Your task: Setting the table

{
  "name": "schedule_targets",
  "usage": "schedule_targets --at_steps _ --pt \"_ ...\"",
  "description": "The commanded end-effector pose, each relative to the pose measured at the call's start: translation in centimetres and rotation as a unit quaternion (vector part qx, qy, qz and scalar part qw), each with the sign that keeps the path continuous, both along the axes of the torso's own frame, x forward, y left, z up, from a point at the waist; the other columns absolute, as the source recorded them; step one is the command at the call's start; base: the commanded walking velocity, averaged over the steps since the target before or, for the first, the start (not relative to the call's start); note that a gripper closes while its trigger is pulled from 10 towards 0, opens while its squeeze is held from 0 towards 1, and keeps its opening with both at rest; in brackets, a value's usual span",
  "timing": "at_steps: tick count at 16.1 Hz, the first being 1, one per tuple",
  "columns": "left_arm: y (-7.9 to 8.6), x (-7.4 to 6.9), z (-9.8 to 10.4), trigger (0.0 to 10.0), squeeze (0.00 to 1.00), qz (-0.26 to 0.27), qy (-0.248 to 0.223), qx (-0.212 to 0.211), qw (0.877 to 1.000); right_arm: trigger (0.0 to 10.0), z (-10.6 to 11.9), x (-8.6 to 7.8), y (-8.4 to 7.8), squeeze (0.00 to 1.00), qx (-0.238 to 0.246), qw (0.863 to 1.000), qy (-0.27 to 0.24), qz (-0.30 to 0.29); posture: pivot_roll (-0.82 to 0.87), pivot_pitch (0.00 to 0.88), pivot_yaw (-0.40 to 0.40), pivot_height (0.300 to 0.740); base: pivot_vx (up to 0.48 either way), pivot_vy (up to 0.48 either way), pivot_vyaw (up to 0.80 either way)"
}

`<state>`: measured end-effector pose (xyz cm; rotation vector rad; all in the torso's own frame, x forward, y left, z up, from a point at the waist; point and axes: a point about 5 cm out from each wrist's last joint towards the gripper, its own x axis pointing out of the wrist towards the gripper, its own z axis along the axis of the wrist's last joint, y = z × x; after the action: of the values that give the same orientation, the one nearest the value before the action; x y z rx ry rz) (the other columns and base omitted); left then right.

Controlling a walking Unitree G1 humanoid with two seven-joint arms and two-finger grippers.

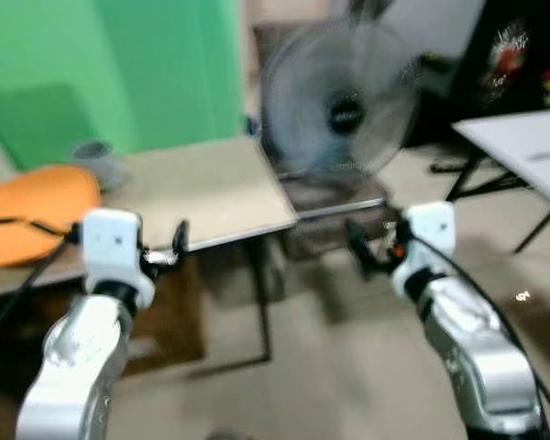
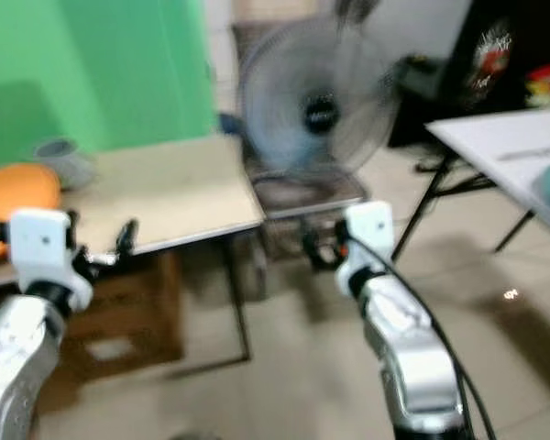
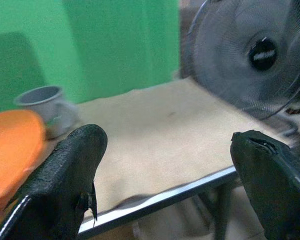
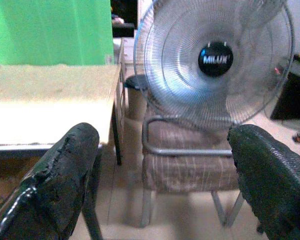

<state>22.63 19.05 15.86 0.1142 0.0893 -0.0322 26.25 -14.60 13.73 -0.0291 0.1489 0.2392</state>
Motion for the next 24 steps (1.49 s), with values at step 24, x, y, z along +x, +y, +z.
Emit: schedule_targets --at_steps 24 --pt "0.3 0.4 1.3 10.0 0.00 -0.044 -0.007 0.029 0.999 10.0 0.1 0.8 1.4 0.00 0.033 0.999 -0.006 0.027 0.12 0.000 0.030 0.740 0.154 0.000 0.30"
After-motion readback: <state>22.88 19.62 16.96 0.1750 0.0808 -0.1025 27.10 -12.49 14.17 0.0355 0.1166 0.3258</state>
